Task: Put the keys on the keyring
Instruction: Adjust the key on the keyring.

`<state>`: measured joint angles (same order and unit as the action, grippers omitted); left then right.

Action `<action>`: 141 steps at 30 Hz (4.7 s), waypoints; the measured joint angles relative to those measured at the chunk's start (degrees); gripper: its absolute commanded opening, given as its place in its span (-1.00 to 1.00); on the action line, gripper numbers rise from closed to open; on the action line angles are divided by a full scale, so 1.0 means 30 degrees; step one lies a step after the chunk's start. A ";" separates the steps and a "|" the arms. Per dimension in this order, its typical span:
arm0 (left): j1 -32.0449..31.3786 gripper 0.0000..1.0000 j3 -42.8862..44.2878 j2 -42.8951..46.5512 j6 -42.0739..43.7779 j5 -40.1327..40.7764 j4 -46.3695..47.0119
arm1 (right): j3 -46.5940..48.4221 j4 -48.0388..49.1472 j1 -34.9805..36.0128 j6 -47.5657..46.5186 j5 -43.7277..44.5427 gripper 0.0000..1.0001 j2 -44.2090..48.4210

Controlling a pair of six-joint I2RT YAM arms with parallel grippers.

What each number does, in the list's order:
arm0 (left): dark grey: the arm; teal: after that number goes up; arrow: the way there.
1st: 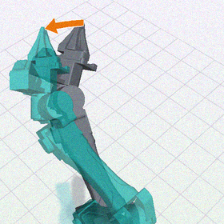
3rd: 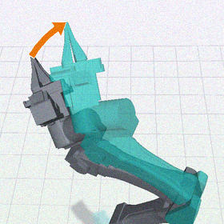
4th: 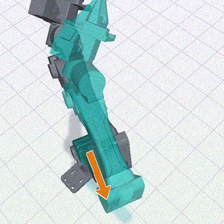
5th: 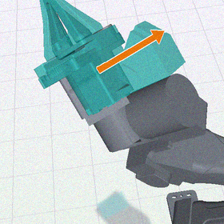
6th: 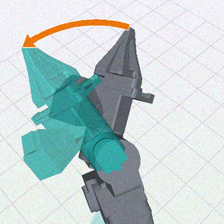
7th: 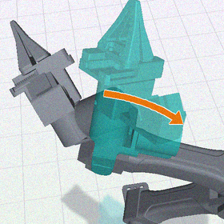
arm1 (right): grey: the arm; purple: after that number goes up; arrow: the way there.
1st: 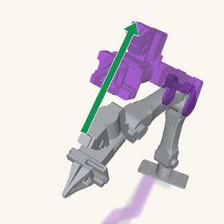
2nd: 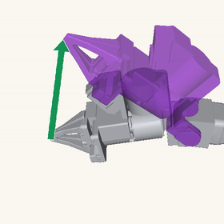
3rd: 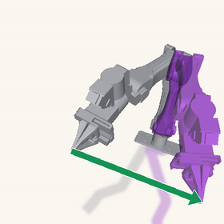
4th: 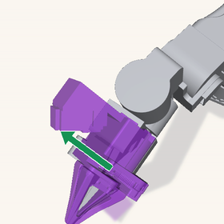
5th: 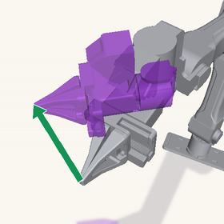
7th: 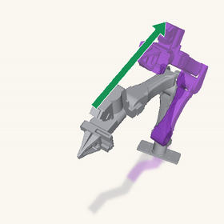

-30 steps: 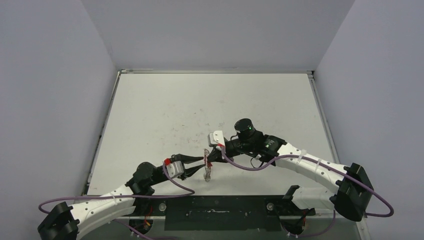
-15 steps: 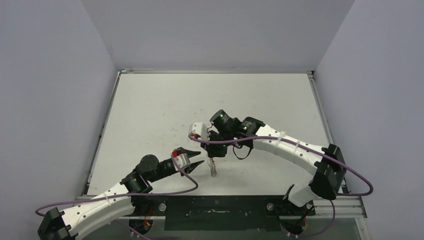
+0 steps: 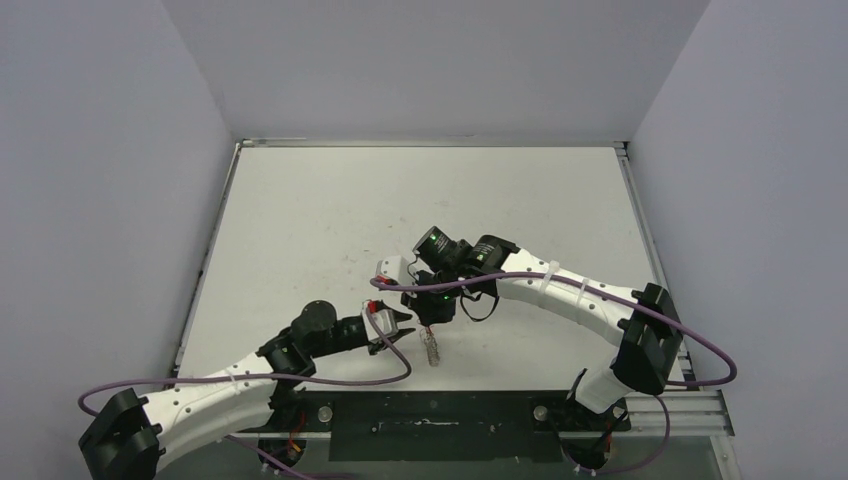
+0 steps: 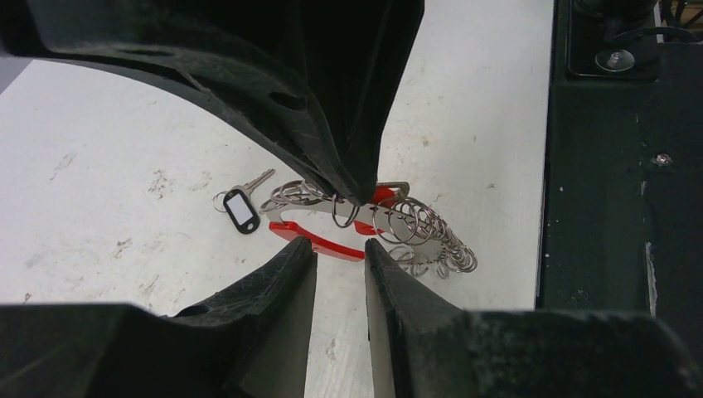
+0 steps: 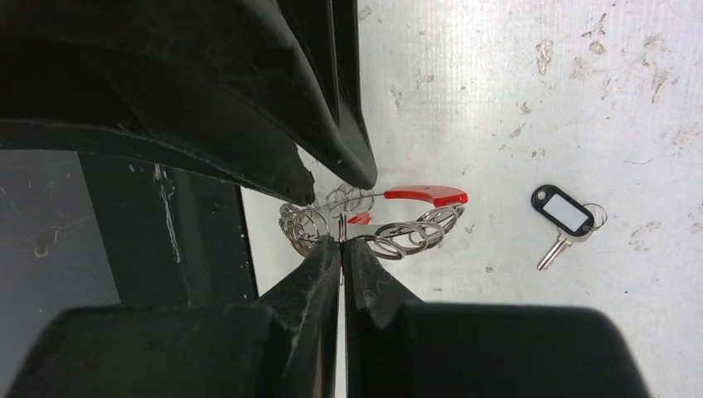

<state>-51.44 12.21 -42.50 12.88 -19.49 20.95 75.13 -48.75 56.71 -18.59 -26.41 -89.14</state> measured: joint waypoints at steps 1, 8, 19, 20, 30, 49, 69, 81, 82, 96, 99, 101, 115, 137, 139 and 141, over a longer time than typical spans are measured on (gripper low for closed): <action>0.0000 -0.48 0.0000 -0.0197 0.0000 -0.0160 0.0189 | 0.0000 0.0000 0.0000 -0.0015 -0.0036 -1.00 0.0000; 0.0000 -0.63 0.0015 -0.1392 -0.0058 -0.1005 0.1668 | 0.0000 0.0066 0.0007 -0.0080 -0.0379 -1.00 0.0000; 0.0007 -1.00 0.0036 -0.2637 -0.0117 -0.1632 0.3002 | -0.0007 -0.0240 0.0007 -0.0117 -0.0554 -1.00 0.0000; 0.0015 -1.00 0.0058 -0.2732 -0.0138 -0.1661 0.3045 | -0.0007 -0.0291 0.0007 -0.0146 -0.0554 -1.00 0.0000; 0.0015 -0.67 0.0124 -0.2987 -0.0423 -0.1829 0.3315 | -0.0328 -0.0131 0.0007 -0.0583 -0.0597 -1.00 0.0335; 0.0000 -0.72 0.0124 -0.2965 -0.0911 -0.2149 0.3570 | -0.1763 0.1333 0.0007 -0.2033 -0.1013 -1.00 0.2004; 0.0000 -0.68 0.0124 -0.3395 -0.1734 -0.2178 0.4233 | -0.1763 0.1217 -0.0007 -0.2244 -0.1027 -1.00 0.1872; 0.0000 -1.00 0.0102 -0.3118 -0.2047 -0.2186 0.4459 | -0.1763 0.1282 -0.0073 -0.2266 -0.0809 -1.00 0.1792; 0.0000 -1.00 0.0102 -0.3162 -0.2055 -0.2200 0.4466 | -0.1763 0.1282 -0.0073 -0.2302 -0.0787 -1.00 0.1785; 0.0000 -1.00 -0.0379 -0.3060 -0.2244 -0.1144 0.5217 | -0.2492 0.2426 -0.1035 -0.1938 -0.1399 -0.34 0.1982; 0.0000 -1.00 -0.0597 -0.2688 -0.2324 -0.0772 0.5384 | -0.2958 0.3111 -0.1559 -0.1756 -0.1894 -0.28 0.2477; 0.0000 -1.00 -0.0772 -0.2463 -0.2441 -0.0495 0.5632 | -0.3337 0.3643 -0.1916 -0.1574 -0.2215 -0.27 0.3140; 0.0000 -1.00 -0.2506 -0.1195 -0.2477 -0.0976 0.8262 | -0.8903 0.8364 -0.2798 -0.3993 -0.5304 -0.28 0.7927; 0.0000 -1.00 -0.2703 -0.0641 -0.1705 -0.2943 0.9282 | -1.1300 1.5220 -0.2783 -0.4510 -0.7781 -0.56 0.8349; -0.0007 -1.00 -0.2703 -0.0641 -0.1705 -0.2987 0.9282 | -1.1300 1.5059 -0.2783 -0.4670 -0.7781 -0.51 0.8349; -0.0007 -1.00 -0.2703 -0.0641 -0.1705 -0.3038 0.9282 | -1.1307 1.4928 -0.2783 -0.4823 -0.7752 -0.48 0.8386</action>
<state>-51.46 4.10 -44.42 7.77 -28.60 48.80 41.21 -3.97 48.36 -33.06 -49.67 -63.99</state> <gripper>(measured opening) 0.007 0.237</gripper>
